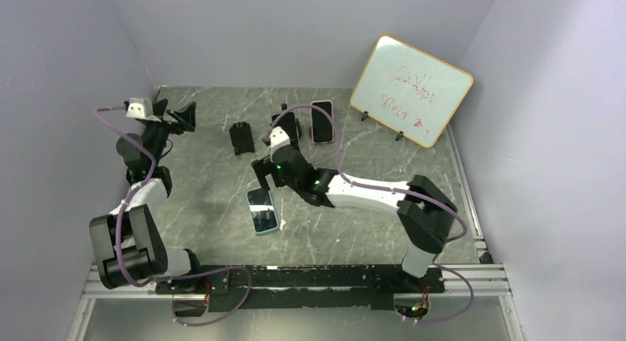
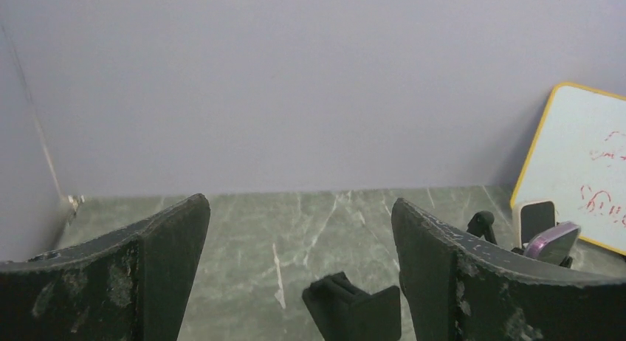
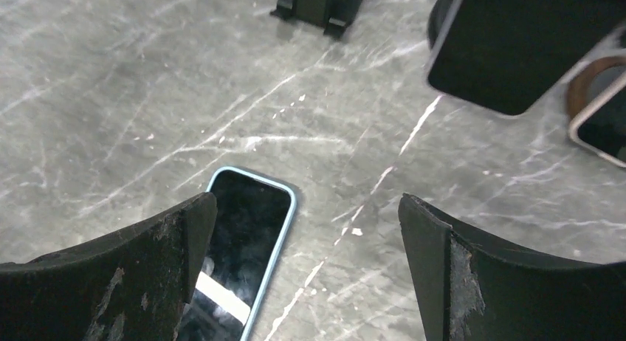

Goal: Place the phone on the phone stand

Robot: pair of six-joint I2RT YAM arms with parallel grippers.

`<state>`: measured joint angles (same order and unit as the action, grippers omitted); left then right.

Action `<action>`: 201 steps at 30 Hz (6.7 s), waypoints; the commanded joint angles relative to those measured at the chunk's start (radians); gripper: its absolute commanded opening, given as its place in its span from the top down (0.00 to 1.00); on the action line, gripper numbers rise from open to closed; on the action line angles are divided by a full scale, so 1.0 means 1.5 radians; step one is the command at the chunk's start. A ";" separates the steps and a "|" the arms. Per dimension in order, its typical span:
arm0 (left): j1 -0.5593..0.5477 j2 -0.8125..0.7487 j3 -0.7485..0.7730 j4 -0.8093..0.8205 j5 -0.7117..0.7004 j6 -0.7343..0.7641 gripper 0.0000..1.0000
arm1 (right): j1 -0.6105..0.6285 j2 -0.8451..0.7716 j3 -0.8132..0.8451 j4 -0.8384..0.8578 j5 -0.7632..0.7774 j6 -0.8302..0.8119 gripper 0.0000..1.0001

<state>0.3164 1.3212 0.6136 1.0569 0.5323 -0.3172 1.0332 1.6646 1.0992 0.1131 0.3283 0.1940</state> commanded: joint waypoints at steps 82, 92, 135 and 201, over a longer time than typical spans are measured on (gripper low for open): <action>-0.207 -0.016 -0.191 -0.141 -0.317 -0.053 0.03 | 0.127 0.232 0.195 -0.290 0.070 0.212 0.01; -0.208 -0.001 -0.190 -0.133 -0.297 -0.058 0.03 | 0.131 0.216 0.183 -0.293 0.092 0.218 0.00; -0.207 0.029 -0.192 -0.118 -0.245 -0.076 0.03 | 0.130 0.332 0.276 -0.413 0.045 0.223 0.22; -0.350 0.259 -0.298 0.154 -0.051 -0.349 0.50 | -0.008 0.120 -0.047 0.065 -0.206 0.178 0.38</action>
<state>-0.1959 1.6749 0.1677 1.1587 0.4202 -0.7956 1.0176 1.8912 1.0355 0.1669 0.0246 0.4709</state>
